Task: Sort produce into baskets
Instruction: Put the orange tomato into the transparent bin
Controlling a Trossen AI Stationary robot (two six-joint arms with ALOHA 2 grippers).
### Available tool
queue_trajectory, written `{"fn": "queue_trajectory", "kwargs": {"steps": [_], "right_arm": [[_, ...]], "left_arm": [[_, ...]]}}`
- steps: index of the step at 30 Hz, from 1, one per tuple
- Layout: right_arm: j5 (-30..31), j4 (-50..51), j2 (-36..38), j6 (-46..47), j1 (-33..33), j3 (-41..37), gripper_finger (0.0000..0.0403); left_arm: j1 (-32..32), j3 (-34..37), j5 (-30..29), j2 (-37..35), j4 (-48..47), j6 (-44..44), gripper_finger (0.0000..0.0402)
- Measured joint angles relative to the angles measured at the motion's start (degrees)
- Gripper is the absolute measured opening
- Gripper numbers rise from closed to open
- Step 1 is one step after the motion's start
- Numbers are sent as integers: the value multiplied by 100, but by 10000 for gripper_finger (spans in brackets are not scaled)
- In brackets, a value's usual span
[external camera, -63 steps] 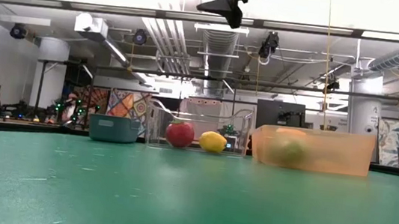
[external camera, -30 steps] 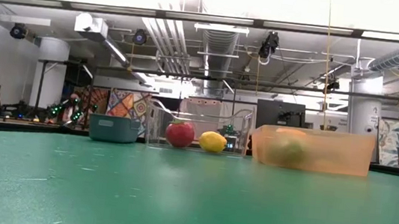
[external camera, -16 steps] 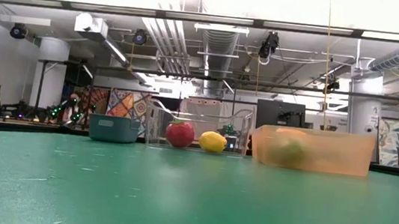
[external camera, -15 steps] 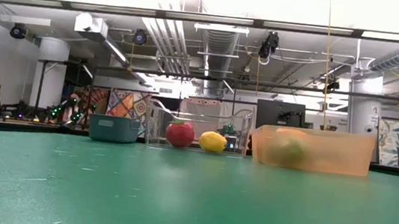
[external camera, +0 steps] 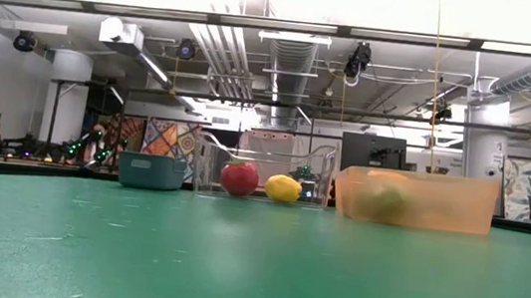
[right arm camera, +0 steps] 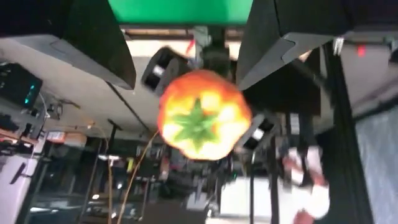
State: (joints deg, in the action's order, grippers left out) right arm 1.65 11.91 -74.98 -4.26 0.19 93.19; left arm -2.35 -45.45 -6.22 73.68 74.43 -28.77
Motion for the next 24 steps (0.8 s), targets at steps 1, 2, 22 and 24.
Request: {"fn": "queue_trajectory", "kwargs": {"steps": [1,2,22,24], "right_arm": [[4,-101,-24,43,-21,0,282],[6,-190,-64,60,-31,0,290],[-185,-1150,-672,-388,93,3,373],[-336,-1183,-741,-382,93,2,373]], "left_arm": [[0,22,9,61,182,-33,303],[-6,27,13,114,270,-49,303],[55,-83,97,276,128,-314,303],[71,-83,98,285,110,-338,303]]}}
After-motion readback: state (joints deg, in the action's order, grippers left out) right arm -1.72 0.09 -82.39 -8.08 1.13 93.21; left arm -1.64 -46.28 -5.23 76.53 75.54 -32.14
